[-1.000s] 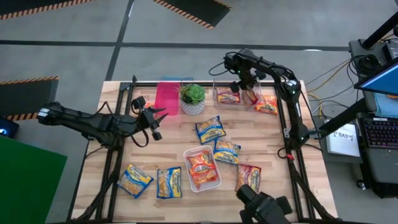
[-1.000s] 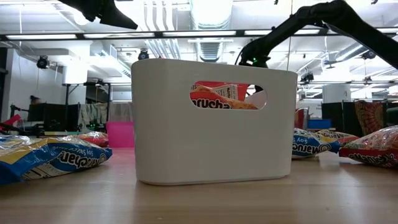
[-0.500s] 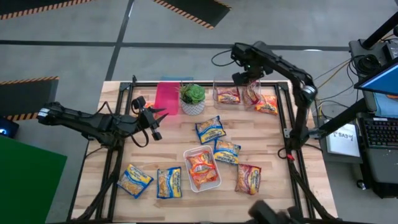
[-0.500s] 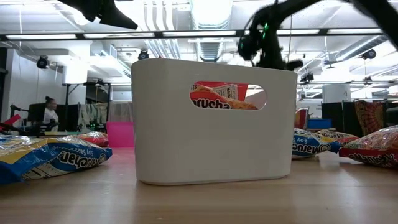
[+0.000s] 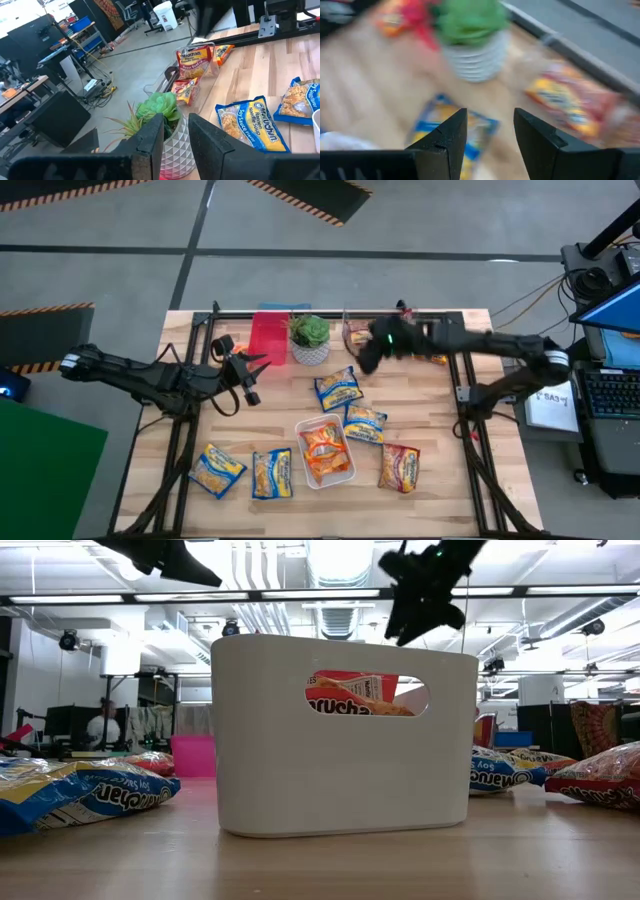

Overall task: Sort Maruchan noodles
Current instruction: Put the blue noodle pack into the red bin

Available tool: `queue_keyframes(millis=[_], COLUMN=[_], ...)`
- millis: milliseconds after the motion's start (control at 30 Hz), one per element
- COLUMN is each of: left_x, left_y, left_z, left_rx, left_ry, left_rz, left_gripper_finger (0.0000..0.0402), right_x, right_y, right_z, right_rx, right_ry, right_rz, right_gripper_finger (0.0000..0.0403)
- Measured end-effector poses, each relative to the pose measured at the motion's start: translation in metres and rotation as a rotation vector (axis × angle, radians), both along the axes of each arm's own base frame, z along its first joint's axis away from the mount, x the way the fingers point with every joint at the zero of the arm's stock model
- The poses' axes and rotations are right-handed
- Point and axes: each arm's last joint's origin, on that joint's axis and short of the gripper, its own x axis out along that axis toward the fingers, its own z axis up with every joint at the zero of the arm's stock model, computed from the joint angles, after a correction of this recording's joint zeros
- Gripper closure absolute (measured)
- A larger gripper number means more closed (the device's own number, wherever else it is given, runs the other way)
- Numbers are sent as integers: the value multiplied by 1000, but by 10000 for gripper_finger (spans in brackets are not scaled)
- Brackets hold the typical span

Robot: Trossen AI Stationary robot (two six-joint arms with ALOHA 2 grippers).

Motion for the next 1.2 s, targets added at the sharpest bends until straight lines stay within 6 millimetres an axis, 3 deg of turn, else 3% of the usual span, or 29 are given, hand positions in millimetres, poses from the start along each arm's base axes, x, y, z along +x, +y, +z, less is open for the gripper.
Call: queue_keyframes(millis=[200,433,667,900,1200], left_x=[0,1,12,29,42], left_y=[0,0,-5,-12,-15], left_z=[0,-2,-16,-36,-53], left_rx=[-36,-105,-228,-301,-293], left_ry=[-24,-62,-6,98,171], left_rz=[9,28,-46,-120,-110], left_gripper_finger=[327,327,327,327,327], right_x=[-3,-15,-24,-31,-32], right_y=[51,73,74,74,74], right_z=[-47,-89,-99,-105,-105], right_rx=[49,164,282,392,409], right_ry=[-174,-99,9,64,64], right_rz=[115,141,139,1,-30], right_gripper_finger=[252,252,252,251,203])
